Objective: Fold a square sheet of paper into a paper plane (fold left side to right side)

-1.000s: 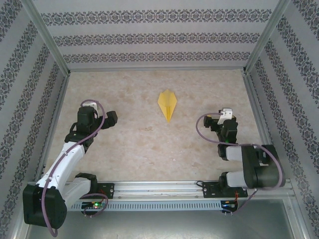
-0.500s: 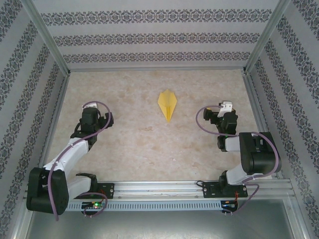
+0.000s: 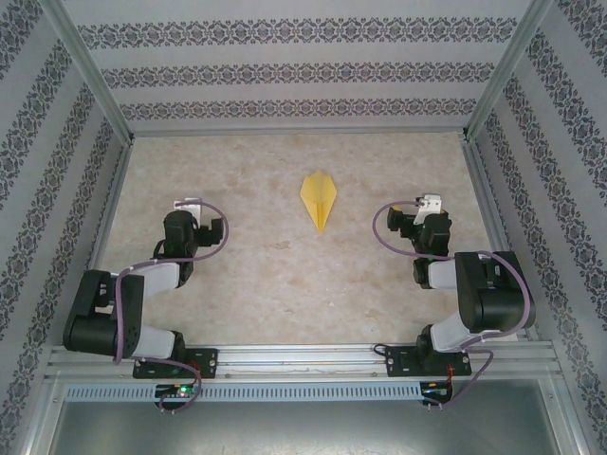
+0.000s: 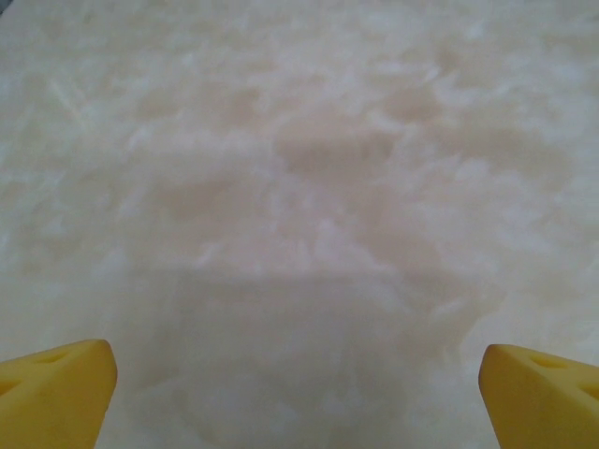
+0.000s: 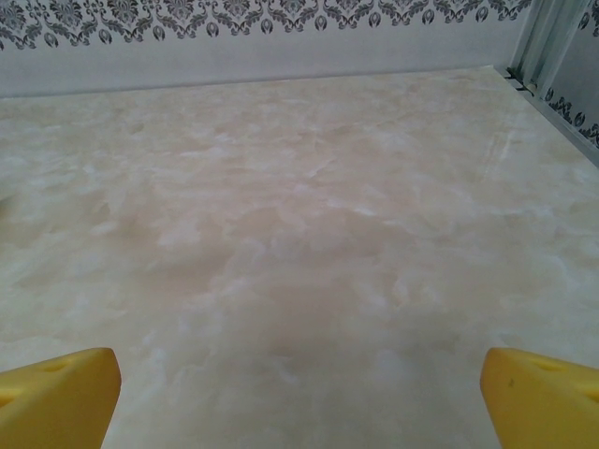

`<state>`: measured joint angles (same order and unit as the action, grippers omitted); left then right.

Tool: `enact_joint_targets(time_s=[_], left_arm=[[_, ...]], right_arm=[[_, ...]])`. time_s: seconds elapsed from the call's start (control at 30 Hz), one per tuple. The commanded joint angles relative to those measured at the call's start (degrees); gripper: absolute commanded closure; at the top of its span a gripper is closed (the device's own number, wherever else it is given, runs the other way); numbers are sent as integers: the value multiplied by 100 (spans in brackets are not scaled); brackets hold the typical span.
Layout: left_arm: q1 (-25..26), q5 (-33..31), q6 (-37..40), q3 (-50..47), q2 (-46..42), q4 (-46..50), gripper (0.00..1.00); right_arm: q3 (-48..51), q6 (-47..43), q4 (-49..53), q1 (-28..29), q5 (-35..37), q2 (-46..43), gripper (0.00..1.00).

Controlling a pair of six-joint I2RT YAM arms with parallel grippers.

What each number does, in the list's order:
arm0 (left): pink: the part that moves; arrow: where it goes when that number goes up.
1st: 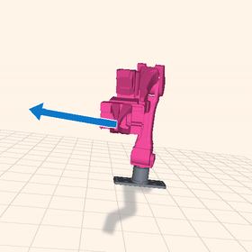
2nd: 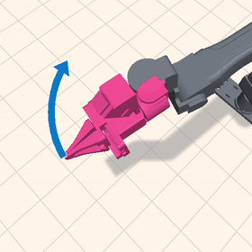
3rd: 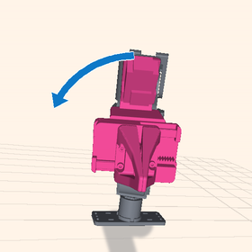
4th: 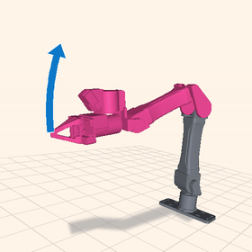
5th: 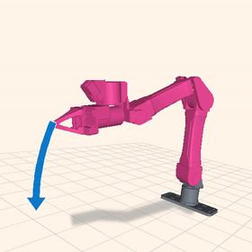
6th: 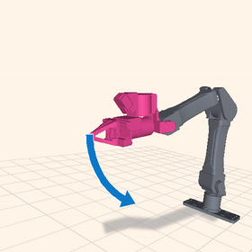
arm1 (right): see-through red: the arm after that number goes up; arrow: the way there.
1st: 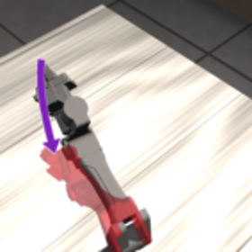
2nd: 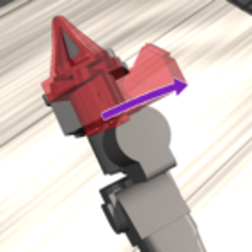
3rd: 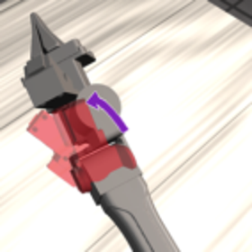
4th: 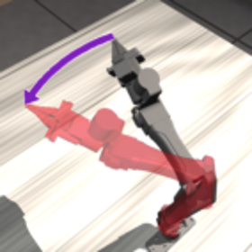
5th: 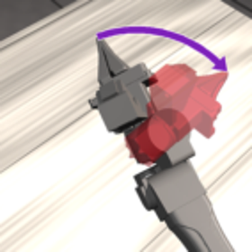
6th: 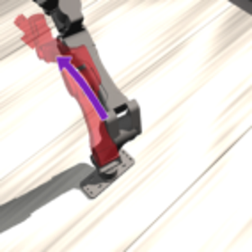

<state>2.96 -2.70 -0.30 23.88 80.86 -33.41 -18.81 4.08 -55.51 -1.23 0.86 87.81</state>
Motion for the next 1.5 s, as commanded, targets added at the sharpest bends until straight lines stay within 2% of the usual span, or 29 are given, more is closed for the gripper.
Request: enact_joint_targets(time_s=[0.0, 0.1, 0.17, 0.27, 0.4, 0.47, 0.5, 0.57, 1.47], left_arm=[[-211, 519, 170, -156, 372, -1427, 1], [-235, 597, 222, -568, 1160, -3093, 1], [-252, 619, 155, -702, 933, -2924, 1], [-252, 893, 264, -864, 1111, -3530, 1], [-274, 835, 217, -649, 1085, -3101, 1], [-343, 712, 68, -143, 1009, -2009, 1], [-399, 759, 9, -82, 984, -1823, 1], [-454, 753, -22, -155, 1049, -2107, 1], [-446, 734, -23, -173, 1039, -2099, 1]], right_arm=[[-53, -32, -40, 71, 102, -36, 2], [-53, -38, -31, 80, 115, -36, 2], [-53, -42, -22, 84, 123, -36, 2], [-57, -47, -13, 88, 128, -36, 2], [-53, -56, -4, 97, 137, -36, 2], [-53, -56, -4, 97, 140, -35, 2], [-57, -56, -2, 97, 136, -36, 2], [-53, -62, 5, 96, 138, -32, 2], [-290, -205, 167, 193, 140, -27, 2]])
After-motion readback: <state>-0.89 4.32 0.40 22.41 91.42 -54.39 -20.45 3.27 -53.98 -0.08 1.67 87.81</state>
